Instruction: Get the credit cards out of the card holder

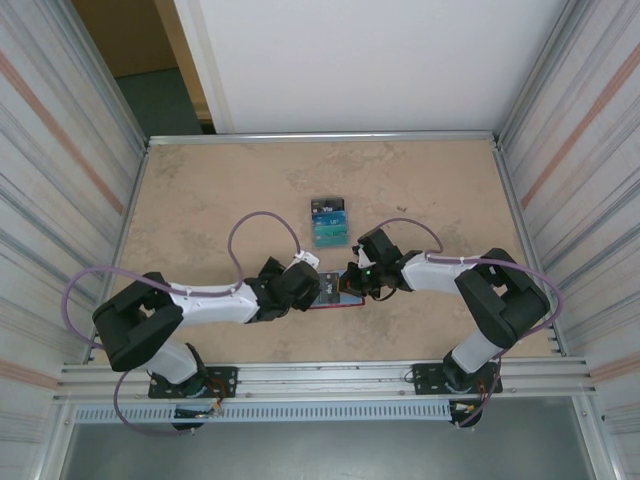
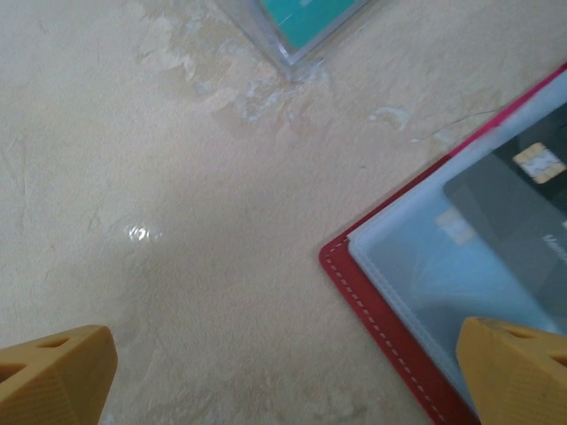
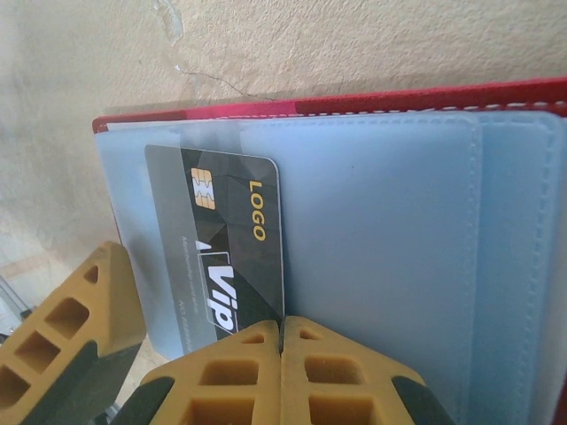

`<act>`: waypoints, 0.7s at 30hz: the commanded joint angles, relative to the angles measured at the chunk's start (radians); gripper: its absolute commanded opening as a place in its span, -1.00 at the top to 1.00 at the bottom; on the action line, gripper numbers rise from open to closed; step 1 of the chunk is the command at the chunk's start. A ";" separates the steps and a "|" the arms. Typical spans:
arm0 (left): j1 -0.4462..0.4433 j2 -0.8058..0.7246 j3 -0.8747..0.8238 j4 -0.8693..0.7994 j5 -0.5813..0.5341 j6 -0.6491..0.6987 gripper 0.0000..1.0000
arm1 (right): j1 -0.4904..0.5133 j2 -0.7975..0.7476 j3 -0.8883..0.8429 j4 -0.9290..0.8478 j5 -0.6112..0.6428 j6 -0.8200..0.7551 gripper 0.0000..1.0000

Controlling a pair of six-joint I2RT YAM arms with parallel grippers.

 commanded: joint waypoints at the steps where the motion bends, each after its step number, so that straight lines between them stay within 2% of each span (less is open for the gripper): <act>1: -0.011 -0.027 0.042 0.009 0.002 0.043 -0.97 | -0.006 -0.020 0.024 -0.058 0.031 -0.024 1.00; 9: -0.012 0.048 0.085 0.061 0.002 0.101 -0.98 | -0.006 -0.020 0.036 -0.072 0.033 -0.032 1.00; 21: -0.010 0.107 0.091 0.049 -0.010 0.104 -0.98 | -0.020 -0.044 0.036 -0.110 0.051 -0.050 1.00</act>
